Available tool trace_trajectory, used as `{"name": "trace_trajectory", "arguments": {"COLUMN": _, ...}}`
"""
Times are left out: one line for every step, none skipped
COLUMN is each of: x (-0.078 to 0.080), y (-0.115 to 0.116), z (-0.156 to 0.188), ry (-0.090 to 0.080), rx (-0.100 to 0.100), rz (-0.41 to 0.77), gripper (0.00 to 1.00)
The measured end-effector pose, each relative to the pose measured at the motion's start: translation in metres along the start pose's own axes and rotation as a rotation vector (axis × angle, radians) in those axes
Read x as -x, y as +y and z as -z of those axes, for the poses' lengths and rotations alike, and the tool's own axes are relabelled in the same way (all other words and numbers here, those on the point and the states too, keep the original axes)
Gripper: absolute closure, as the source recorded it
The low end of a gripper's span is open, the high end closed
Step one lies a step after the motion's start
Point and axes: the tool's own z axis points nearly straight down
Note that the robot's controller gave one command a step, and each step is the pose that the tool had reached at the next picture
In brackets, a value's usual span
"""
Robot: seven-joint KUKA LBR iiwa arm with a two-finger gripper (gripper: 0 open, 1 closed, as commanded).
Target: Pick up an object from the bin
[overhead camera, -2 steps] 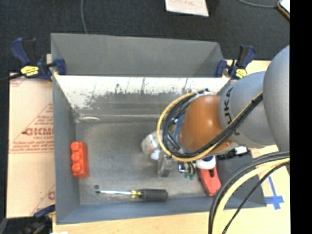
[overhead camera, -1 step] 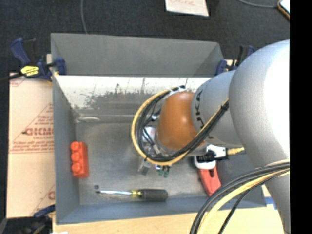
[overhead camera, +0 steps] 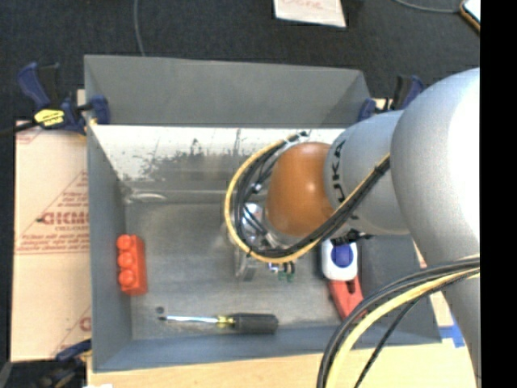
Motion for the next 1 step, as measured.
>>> {"name": "trace_trajectory", "arguments": {"x": -0.0783, "y": 0.0679, "z": 0.0234, "ry": 0.016, "rx": 0.006, "rz": -0.093, "gripper": 1.00}}
